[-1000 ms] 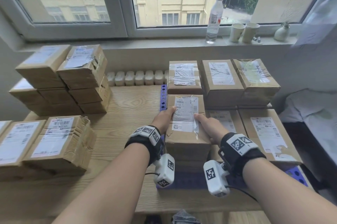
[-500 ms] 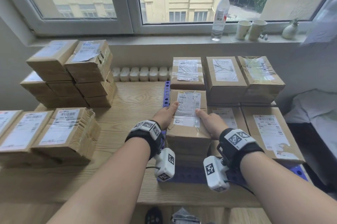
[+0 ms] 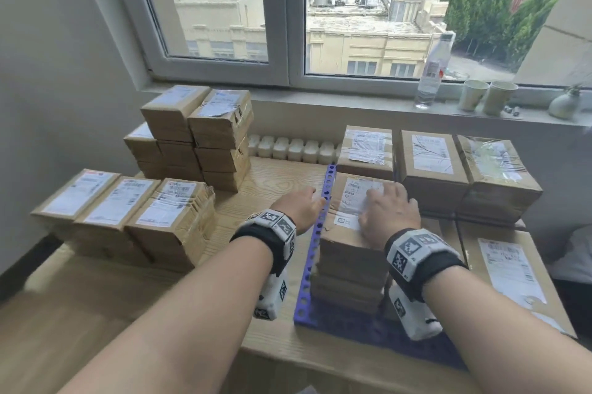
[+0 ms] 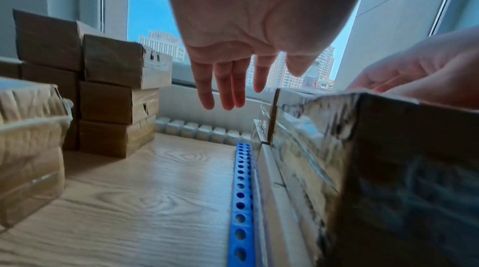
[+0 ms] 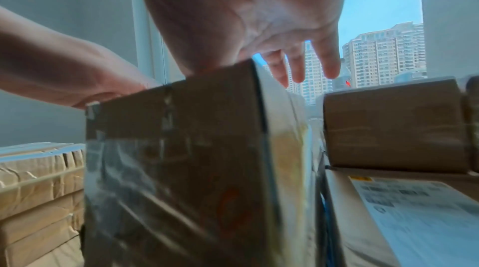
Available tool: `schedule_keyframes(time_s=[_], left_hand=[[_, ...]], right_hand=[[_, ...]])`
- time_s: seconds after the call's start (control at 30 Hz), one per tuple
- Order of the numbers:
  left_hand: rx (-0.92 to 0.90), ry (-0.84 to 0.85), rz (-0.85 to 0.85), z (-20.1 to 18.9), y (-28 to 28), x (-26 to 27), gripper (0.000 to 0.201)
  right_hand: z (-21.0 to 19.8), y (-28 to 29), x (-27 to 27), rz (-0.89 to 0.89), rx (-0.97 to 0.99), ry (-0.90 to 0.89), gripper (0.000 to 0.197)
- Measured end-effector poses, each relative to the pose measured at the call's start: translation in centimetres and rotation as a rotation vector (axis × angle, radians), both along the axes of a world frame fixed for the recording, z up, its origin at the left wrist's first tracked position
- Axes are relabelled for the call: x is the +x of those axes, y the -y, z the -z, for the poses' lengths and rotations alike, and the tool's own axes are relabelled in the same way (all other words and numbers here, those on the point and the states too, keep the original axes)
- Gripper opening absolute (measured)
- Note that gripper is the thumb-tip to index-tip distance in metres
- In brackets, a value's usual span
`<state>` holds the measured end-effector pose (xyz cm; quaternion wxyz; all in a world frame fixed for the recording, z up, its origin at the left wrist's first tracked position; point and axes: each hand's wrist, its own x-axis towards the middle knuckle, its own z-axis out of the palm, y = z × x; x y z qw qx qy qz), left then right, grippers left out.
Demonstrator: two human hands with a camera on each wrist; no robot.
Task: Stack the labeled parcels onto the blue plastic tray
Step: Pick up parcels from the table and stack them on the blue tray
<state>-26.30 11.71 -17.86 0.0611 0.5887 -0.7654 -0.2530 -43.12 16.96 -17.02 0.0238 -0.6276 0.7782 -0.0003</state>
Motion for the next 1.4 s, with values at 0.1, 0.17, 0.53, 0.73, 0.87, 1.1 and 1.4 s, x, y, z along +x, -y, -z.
schedule_keyframes(time_s=[0.1,0.17,0.53,0.73,0.87,1.1,1.4], left_hand=[[-0.037,0.028,-0.006,-1.2,0.2,1.8,0.054],[-0.050,0.016,-0.028,-2.0,0.4,3.3,0.055],[-0.051,0.021,-0.161,-3.0,1.3,16.9,0.051],[-0.086,-0.055,-0.246,-4.0,2.8,25.7,0.049],[-0.146,-0.059,-0.273,-4.8,4.3,30.8,0.047],[-0.170,-0.092,-0.283,-5.7,6.9,37.6,0.048],[-0.150,-0.144,-0.267,-6.5,11.4,39.9,0.049]], right_hand=[[-0.9,0.6,1.4,-0.059,-0.005,0.036,0.044],[-1.5,1.0,2.9,-0.092,-0.014,0.089,0.042],[-1.9,3.5,17.2,-0.213,0.030,0.126,0.042],[-2.2,5.6,26.4,-0.252,-0.003,0.118,0.038],[-2.6,7.2,31.1,-0.241,-0.023,0.119,0.034],[-3.5,9.1,36.2,-0.168,-0.049,0.158,0.030],[-4.6,13.3,39.6,-0.168,-0.050,0.145,0.023]])
